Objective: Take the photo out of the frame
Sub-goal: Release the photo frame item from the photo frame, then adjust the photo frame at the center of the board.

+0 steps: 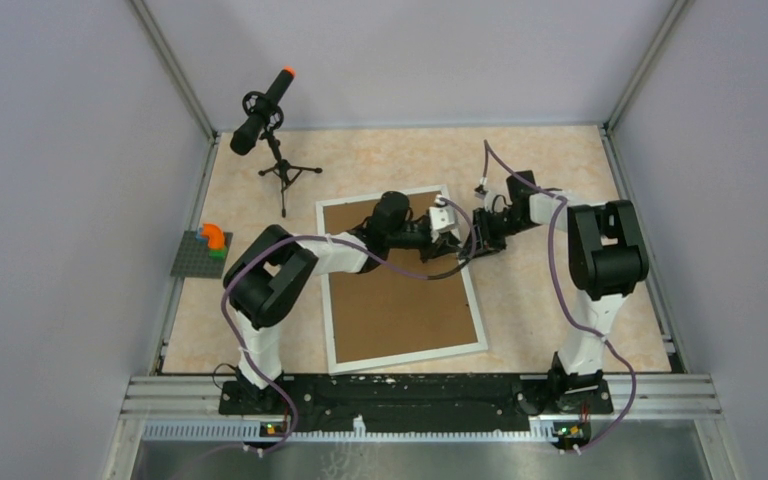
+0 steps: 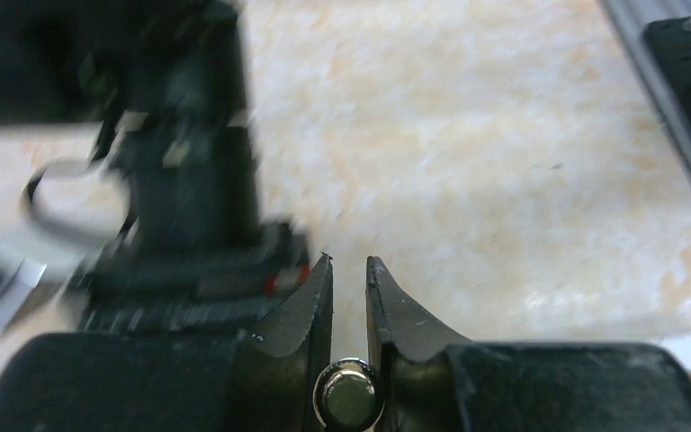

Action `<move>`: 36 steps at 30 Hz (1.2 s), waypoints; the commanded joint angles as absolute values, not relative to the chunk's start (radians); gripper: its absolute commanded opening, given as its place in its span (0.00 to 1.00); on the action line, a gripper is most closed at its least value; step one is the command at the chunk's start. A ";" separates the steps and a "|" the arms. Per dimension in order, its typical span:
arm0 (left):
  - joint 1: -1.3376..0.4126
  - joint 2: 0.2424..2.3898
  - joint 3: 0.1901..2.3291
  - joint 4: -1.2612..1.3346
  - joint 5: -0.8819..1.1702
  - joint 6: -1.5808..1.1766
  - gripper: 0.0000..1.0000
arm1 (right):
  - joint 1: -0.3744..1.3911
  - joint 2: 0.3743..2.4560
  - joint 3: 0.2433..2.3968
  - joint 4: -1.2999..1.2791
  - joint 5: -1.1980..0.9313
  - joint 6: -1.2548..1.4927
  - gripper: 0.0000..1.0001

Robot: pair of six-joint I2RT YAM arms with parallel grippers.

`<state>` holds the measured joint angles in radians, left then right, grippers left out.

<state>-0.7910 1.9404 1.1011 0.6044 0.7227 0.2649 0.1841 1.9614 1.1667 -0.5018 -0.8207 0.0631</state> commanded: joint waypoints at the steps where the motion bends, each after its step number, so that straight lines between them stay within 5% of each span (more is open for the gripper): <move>1: -0.840 1.960 1.146 0.748 0.786 0.263 0.00 | 0.251 2.009 1.142 -0.439 -0.765 0.050 0.00; 9: -0.810 1.890 1.136 0.718 0.747 0.240 0.00 | 0.185 1.990 1.191 -0.482 -0.719 0.029 0.01; 15: -0.726 1.778 1.125 0.588 0.743 0.168 0.00 | 0.161 1.896 1.223 -0.471 -0.731 0.056 0.43; 17: -0.699 1.731 1.104 0.537 0.734 0.168 0.00 | 0.177 1.855 1.217 -0.453 -0.711 0.096 0.50; 27: -0.566 1.561 1.057 0.230 0.565 0.123 0.00 | 0.354 1.848 1.260 -0.496 -0.488 0.182 0.55; 36: -0.547 1.499 1.002 0.206 0.548 0.126 0.00 | 0.465 1.862 1.249 -0.557 -0.243 0.183 0.54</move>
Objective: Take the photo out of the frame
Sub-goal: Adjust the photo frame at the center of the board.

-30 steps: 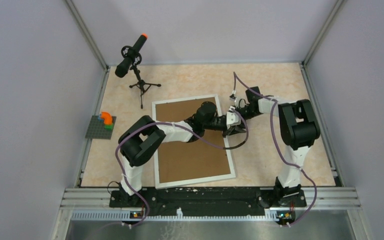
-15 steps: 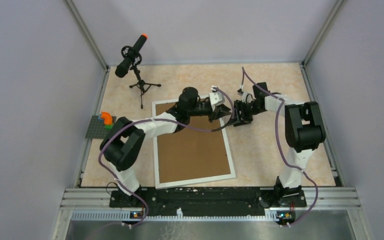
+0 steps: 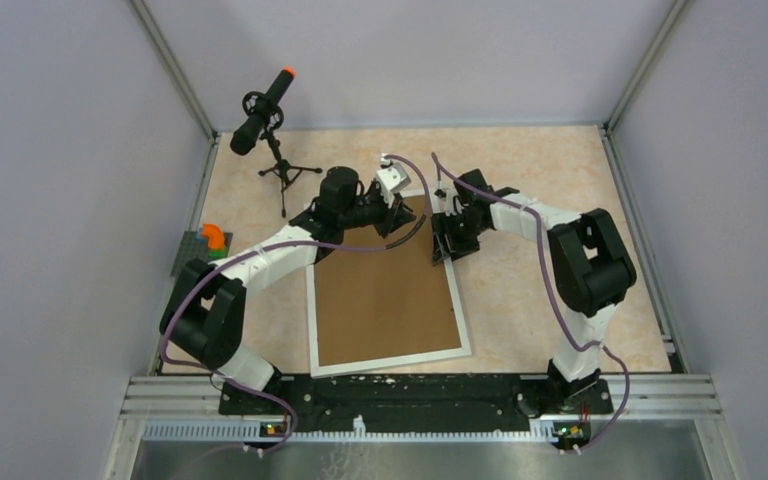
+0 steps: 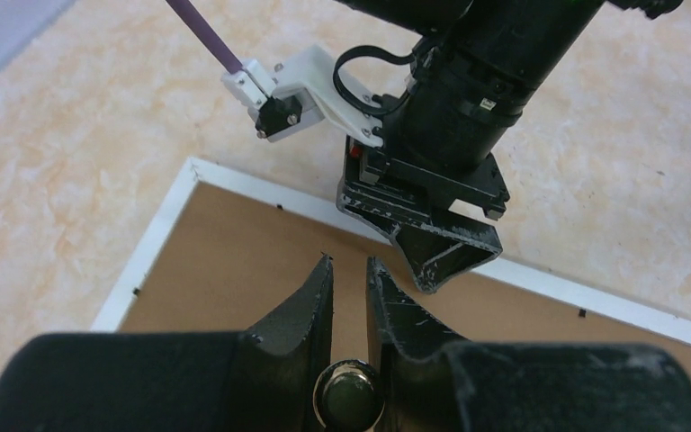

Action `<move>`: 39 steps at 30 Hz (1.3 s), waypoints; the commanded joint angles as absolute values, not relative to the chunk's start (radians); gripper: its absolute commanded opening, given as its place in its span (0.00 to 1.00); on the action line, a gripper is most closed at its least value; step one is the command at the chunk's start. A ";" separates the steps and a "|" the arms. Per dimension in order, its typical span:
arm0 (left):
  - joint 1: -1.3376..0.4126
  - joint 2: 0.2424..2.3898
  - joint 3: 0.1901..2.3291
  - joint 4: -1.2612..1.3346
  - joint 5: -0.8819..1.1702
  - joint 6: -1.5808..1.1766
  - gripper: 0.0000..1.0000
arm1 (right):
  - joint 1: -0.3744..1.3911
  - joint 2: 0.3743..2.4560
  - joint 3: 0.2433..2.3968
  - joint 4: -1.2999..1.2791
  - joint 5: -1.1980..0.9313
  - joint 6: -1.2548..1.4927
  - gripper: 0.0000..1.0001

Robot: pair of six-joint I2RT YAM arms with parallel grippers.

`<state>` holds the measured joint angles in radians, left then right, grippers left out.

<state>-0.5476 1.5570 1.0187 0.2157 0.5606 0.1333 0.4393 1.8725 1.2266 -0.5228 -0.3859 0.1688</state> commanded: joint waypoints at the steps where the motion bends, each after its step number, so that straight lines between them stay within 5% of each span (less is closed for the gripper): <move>1: -0.547 1.496 0.999 0.207 0.548 0.125 0.00 | 0.469 1.858 1.238 -0.557 -0.226 0.184 0.53; 6: -0.546 1.491 0.987 0.207 0.553 0.123 0.00 | 0.473 1.865 1.209 -0.558 -0.212 0.190 0.34; 10: -0.546 1.486 0.979 0.205 0.537 0.124 0.00 | 0.454 1.914 1.270 -0.570 -0.220 0.198 0.00; 22: -0.511 1.569 1.059 0.190 0.542 0.136 0.00 | 0.239 2.174 1.665 -0.604 -0.278 0.198 0.00; 30: -0.505 1.633 1.142 0.216 0.666 0.121 0.00 | 0.165 2.131 1.624 -0.565 -0.471 0.160 0.00; 35: -0.504 1.658 1.171 0.304 0.726 -0.014 0.00 | 0.151 1.892 1.464 -0.423 -0.563 0.081 0.61; 39: -0.505 1.683 1.214 0.366 0.716 -0.147 0.00 | 0.143 1.723 1.378 -0.361 -0.705 -0.009 0.69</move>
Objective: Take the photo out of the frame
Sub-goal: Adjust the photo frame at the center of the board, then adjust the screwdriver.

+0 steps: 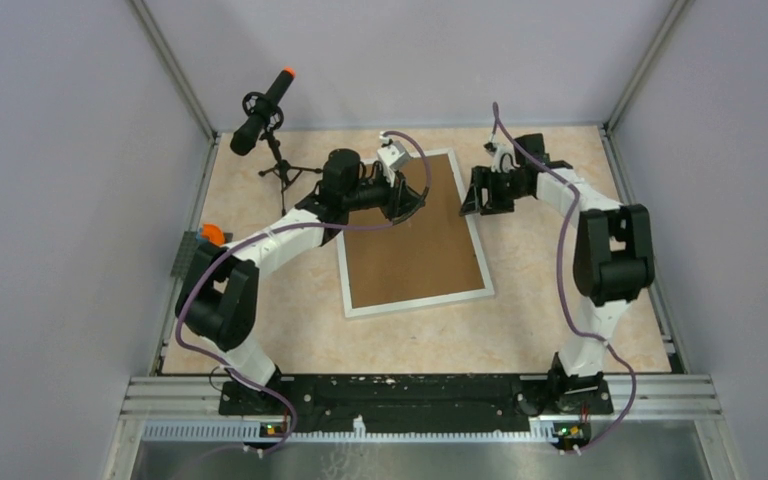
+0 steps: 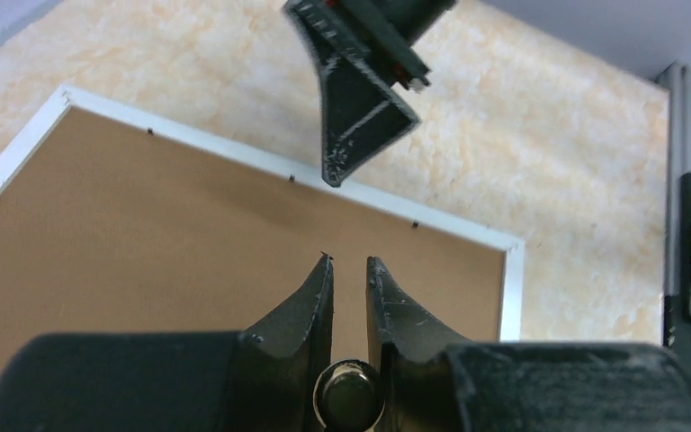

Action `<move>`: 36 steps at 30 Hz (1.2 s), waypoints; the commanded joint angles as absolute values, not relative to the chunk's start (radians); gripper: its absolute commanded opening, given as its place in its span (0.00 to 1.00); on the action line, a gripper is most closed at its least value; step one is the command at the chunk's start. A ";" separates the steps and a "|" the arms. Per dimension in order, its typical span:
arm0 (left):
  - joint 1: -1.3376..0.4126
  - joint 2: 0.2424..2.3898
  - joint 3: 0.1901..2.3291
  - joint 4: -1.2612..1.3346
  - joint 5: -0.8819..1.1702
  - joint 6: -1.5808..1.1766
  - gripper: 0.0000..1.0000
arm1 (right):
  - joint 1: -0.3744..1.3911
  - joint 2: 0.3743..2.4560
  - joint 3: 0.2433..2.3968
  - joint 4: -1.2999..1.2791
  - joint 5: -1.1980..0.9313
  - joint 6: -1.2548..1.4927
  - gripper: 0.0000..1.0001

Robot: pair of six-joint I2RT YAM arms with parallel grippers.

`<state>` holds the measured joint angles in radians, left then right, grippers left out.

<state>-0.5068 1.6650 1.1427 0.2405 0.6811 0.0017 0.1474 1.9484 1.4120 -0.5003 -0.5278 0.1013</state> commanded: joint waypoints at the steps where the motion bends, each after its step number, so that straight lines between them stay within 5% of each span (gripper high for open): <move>1: -0.504 1.690 1.226 0.380 0.713 -0.176 0.00 | 0.144 1.689 1.355 -0.348 -0.756 -0.026 0.69; 5: -0.505 1.719 1.263 0.439 0.708 -0.307 0.00 | 0.198 1.585 1.263 -0.253 -0.887 -0.008 0.70; 14: -0.510 1.740 1.267 0.597 0.789 -0.568 0.00 | 0.380 1.565 1.200 -0.070 -0.827 -0.017 0.66; 24: -0.509 1.720 1.235 0.623 0.829 -0.593 0.00 | 0.387 1.573 1.228 -0.096 -0.838 -0.066 0.00; 26: -0.508 1.720 1.234 0.626 0.847 -0.587 0.00 | 0.385 1.567 1.229 -0.126 -0.831 -0.089 0.00; 32: -0.463 1.696 1.255 0.511 0.996 -0.430 0.49 | 0.367 1.543 1.245 -0.271 -0.826 -0.253 0.00; 36: -0.439 1.708 1.343 0.196 1.151 -0.130 0.57 | 0.368 1.517 1.237 -0.360 -0.807 -0.421 0.00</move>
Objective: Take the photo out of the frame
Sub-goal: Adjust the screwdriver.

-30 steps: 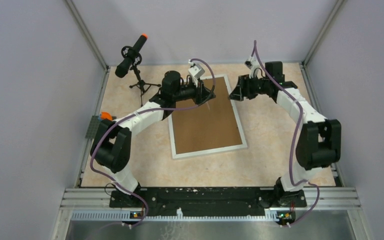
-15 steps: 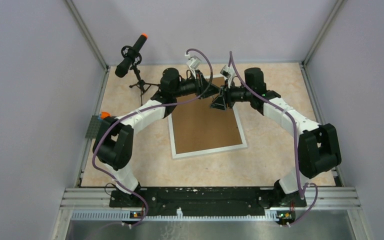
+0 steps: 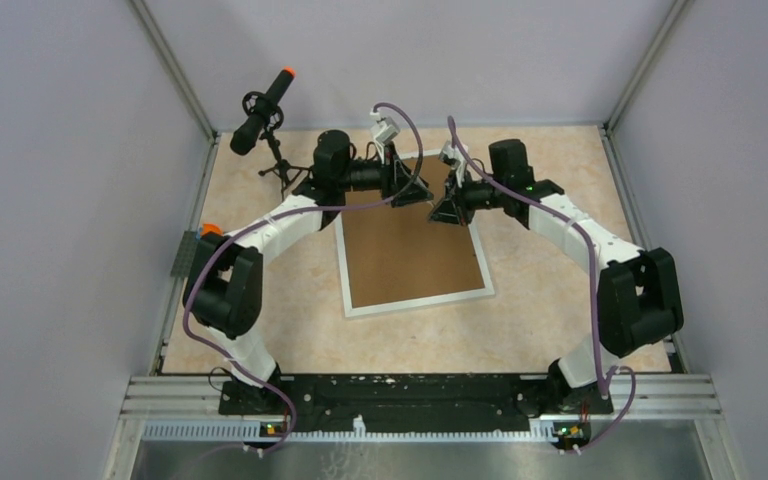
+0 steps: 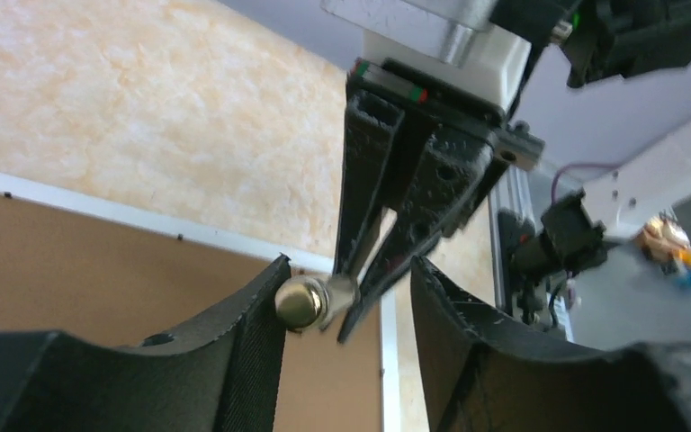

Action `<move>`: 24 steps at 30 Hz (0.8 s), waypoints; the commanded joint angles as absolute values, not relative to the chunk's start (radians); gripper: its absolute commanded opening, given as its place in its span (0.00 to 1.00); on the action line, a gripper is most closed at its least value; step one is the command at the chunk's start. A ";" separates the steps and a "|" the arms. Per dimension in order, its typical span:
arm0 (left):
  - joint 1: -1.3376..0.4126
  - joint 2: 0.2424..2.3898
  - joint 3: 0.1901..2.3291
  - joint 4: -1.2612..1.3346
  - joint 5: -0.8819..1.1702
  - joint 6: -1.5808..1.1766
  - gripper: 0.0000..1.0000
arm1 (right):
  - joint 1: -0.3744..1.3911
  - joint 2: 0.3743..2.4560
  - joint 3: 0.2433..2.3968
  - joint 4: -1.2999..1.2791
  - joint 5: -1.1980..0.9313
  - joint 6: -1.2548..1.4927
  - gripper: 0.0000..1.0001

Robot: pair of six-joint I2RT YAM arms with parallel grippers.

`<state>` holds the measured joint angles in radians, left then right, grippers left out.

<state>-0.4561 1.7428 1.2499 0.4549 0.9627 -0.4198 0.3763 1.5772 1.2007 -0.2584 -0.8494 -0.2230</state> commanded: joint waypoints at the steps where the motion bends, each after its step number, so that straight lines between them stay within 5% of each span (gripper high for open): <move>1: -0.439 1.720 1.370 0.113 1.181 -0.062 0.59 | 0.368 1.514 1.236 -0.379 -0.805 -0.453 0.00; 8: -0.446 1.781 1.448 -0.096 1.243 0.073 0.64 | 0.398 1.488 1.241 -0.476 -0.786 -0.650 0.00; 24: -0.485 1.828 1.436 -0.131 1.269 0.049 0.53 | 0.485 1.461 1.226 -0.516 -0.668 -0.779 0.00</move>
